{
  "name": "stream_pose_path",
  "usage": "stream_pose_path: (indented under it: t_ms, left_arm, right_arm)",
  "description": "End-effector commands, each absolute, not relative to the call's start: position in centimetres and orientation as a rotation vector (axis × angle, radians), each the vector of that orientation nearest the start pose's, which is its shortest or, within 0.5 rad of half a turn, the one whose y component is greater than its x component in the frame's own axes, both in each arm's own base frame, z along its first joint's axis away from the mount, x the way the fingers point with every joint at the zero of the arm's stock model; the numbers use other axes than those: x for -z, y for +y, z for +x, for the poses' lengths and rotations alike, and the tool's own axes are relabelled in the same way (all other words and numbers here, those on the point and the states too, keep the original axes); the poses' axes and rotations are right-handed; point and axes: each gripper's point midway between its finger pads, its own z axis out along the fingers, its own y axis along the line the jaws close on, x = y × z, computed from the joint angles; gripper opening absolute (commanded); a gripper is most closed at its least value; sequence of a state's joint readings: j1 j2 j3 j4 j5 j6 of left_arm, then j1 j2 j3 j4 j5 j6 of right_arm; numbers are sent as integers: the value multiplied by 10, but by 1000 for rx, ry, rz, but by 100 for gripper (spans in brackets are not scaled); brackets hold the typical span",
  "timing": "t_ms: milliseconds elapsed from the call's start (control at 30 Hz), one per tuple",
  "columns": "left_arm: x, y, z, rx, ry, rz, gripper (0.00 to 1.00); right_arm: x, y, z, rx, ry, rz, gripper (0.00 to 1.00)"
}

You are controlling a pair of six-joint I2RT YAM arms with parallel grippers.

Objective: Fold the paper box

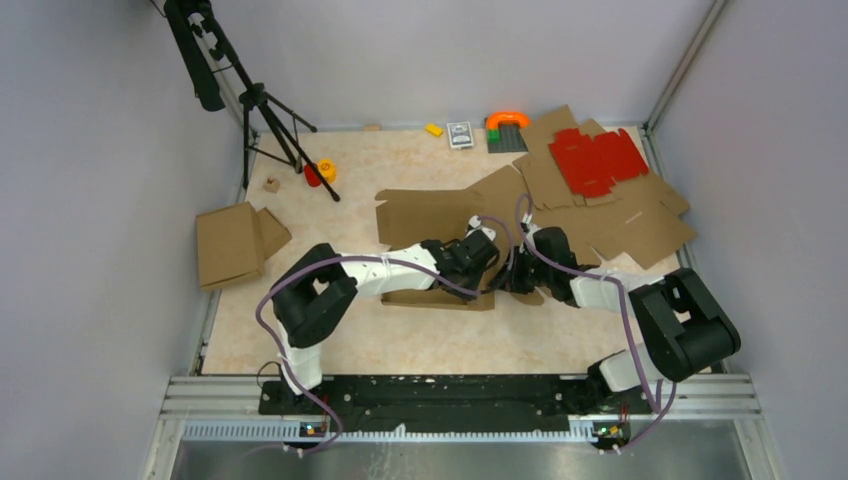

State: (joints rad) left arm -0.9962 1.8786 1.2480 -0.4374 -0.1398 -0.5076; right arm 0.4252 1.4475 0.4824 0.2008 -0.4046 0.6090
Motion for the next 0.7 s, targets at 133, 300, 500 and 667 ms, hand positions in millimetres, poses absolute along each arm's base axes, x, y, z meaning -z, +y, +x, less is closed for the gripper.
stream_pose_path:
  t_ms: [133,300,500,667]
  left_arm:
    - [-57,-338,249,263,2534,465,30]
    - [-62,-345,245,341,2524,467,40]
    - [-86,-328,247,385,2480,424,53]
    - [-117,-299,250,503,2432,332,60]
  right_arm:
    - [-42,218,259,-945,2424,-40,0]
    - [-45,218,260,-933,2436,-42,0]
    - [-47,215,263,-890,2449,-55,0]
    - [-49,212,267,-853,2451,-72,0]
